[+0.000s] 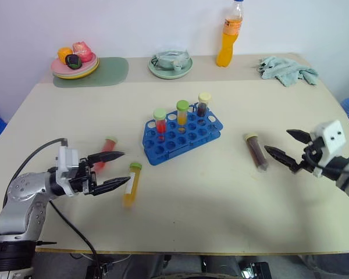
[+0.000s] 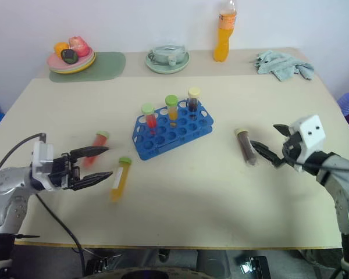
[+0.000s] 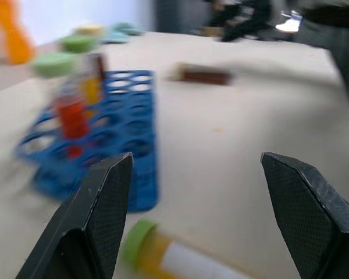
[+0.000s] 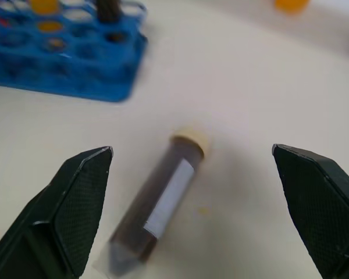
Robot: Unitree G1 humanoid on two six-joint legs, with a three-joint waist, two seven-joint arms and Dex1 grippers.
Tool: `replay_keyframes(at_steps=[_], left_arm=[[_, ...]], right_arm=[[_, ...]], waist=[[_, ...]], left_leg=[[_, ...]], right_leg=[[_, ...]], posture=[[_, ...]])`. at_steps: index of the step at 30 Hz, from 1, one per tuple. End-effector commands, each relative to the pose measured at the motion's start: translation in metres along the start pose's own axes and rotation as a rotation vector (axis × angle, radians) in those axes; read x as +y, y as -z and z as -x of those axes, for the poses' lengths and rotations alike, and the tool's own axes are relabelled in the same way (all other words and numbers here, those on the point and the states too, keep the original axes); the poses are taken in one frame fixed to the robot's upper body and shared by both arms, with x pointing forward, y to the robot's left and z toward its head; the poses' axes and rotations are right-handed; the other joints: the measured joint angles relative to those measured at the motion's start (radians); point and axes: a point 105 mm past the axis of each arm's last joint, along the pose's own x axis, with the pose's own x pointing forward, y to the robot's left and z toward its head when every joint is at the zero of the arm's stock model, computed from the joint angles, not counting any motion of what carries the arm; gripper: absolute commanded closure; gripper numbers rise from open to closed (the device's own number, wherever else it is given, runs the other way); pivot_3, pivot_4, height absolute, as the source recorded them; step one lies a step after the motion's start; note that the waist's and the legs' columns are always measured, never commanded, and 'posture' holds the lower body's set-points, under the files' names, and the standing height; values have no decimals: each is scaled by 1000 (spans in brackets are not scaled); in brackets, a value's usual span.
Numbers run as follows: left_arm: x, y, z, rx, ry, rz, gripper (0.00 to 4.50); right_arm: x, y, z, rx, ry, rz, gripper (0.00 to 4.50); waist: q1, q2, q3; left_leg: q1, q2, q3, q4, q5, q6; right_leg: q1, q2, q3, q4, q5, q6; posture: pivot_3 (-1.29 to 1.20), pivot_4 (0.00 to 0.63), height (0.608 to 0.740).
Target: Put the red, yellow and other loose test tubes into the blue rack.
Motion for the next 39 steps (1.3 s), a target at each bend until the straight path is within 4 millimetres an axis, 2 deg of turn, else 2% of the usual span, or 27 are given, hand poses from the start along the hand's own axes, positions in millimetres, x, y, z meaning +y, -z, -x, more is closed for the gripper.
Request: replay_keyframes(at_steps=[1, 7, 16, 21, 25, 39], left_arm=[[-4, -9, -19, 18, 134, -61, 918], [1, -13, -46, 15, 248, -95, 918], [2, -9, -66, 28, 324, 13, 918], [9, -5, -82, 41, 236, 29, 918], [6, 0, -93, 54, 204, 52, 918], [11, 6, -102, 115, 11, 113, 918]], right_arm=[[7, -27, -14, 73, -28, -82, 0], [8, -43, -29, 273, -38, -178, 0], [-4, -26, -23, 420, 3, -214, 0], [-5, -25, -27, 428, 6, -229, 0], [-5, -21, -32, 437, 5, -228, 0], [-7, -17, -44, 453, -6, -241, 0]], waist=[[-1, 0, 0], [4, 0, 0], [-2, 0, 1], [0, 0, 1], [-1, 0, 1], [0, 0, 1]], left_leg=[[0, 1, 1, 0, 0, 0], [-7, 1, 4, -2, 1, 2], [-13, 1, 7, 4, 1, 1], [-13, 1, 7, 6, -1, 4], [-13, 1, 7, 7, 0, 3], [-13, 1, 8, 7, 1, 3]], right_leg=[[-1, 0, 0, 0, 0, 0], [-9, -1, 0, -2, 3, 2], [-12, -2, 0, -4, 9, 12], [-12, -1, 1, -2, 12, 12], [-12, 0, 2, -2, 14, 12], [-12, 0, 3, -2, 14, 13]], posture=[[0, 150, 740], [0, 150, 740], [0, 150, 740], [0, 150, 740], [0, 150, 740], [0, 150, 740]])
